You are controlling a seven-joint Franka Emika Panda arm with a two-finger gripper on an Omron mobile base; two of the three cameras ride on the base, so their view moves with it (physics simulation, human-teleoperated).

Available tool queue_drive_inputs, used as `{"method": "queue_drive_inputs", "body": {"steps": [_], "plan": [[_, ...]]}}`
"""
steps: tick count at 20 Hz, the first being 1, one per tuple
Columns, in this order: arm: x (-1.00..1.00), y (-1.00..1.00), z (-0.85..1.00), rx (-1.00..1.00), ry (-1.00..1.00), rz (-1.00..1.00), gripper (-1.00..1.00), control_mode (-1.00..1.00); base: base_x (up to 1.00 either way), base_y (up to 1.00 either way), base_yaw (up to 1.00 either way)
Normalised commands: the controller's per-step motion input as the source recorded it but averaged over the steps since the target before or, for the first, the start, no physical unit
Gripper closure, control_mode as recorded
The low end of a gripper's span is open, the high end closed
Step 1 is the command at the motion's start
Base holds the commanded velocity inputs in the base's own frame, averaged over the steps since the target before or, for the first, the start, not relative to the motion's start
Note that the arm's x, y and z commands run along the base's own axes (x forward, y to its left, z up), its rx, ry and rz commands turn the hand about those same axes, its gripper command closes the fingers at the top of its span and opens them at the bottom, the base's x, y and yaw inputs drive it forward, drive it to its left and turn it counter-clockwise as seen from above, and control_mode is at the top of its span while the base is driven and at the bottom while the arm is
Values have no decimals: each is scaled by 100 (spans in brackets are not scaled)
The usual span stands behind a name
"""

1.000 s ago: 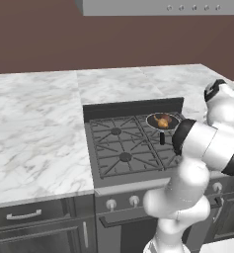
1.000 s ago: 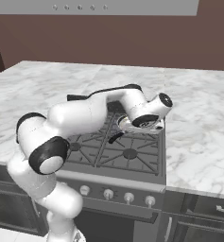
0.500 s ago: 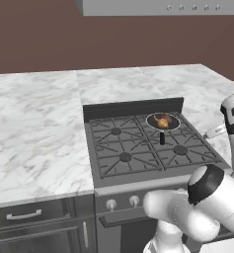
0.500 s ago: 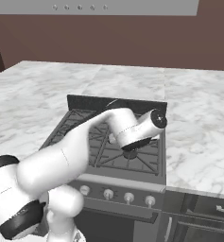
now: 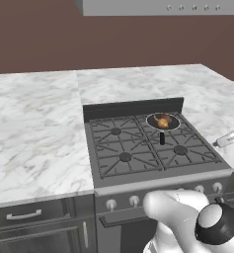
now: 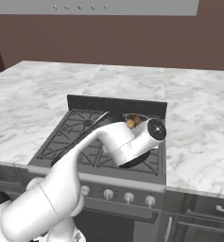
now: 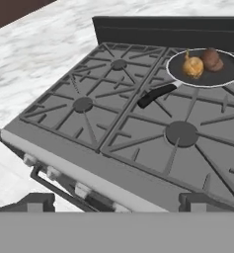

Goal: Put the onion and potato in the pan. Then turn on the rear right burner and set the heat to medium.

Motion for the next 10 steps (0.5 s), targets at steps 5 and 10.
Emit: {"method": "queue_drive_inputs", "body": {"steps": [5, 10], "plan": [[-52, 1, -1, 0, -6, 0, -100, -100, 0, 0, 0], [-34, 0, -1, 0, -1, 0, -100, -100, 0, 0, 0]]}}
